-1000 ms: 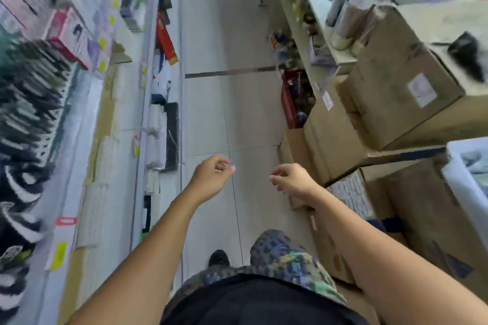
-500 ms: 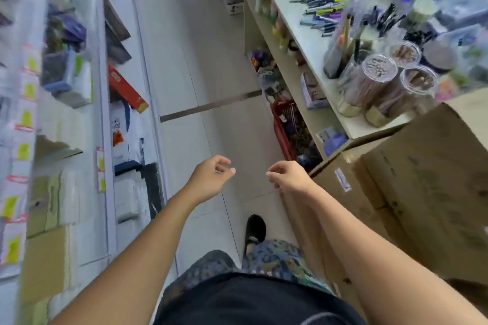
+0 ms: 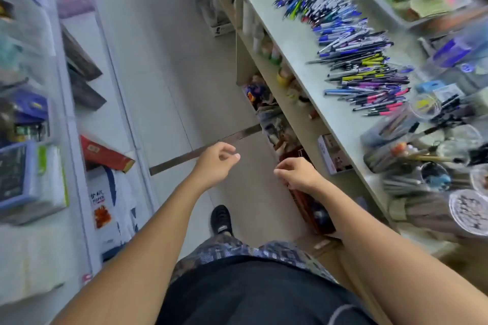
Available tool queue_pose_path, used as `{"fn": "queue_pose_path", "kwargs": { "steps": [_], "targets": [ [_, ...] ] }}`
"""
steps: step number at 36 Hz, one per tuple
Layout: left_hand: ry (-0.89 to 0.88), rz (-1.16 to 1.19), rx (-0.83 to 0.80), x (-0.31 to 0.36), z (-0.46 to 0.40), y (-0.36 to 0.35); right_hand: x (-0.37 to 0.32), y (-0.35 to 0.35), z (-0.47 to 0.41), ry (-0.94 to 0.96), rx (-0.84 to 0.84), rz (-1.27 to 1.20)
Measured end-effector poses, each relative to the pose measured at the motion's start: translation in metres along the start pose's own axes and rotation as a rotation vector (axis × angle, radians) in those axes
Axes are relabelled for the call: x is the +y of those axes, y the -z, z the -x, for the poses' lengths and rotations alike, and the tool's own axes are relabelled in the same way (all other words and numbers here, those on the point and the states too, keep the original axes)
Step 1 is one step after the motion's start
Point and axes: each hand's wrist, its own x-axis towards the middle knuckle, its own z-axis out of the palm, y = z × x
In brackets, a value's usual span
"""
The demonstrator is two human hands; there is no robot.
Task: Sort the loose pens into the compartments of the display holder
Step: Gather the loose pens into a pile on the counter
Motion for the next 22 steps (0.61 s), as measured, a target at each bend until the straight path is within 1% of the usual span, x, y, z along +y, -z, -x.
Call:
{"fn": "queue_pose_path", "kwargs": {
  "steps": [5,8,11,15,19,22],
  "targets": [
    [-0.047,-0.057,-0.108,0.058,-0.086,0.037,-0.06,0.039,-0.055,0.022,0.081,-0.031],
    [-0.09,-0.094,-0.158,0.095,-0.137,0.045,-0.083,0.064,-0.087,0.025,0.151,-0.107],
    [-0.14,-0.164,-0.209,0.13,-0.192,0.047,-0.091,0.091,-0.125,0.033,0.203,-0.183],
    [-0.19,-0.267,-0.267,0.175,-0.255,0.045,-0.09,0.125,-0.173,-0.051,0.281,-0.368],
    [-0.228,-0.362,-0.349,0.222,-0.304,0.035,-0.095,0.162,-0.206,-0.106,0.393,-0.466],
    [-0.287,-0.404,-0.399,0.259,-0.337,0.024,-0.102,0.188,-0.226,-0.132,0.422,-0.489]
  ]
}}
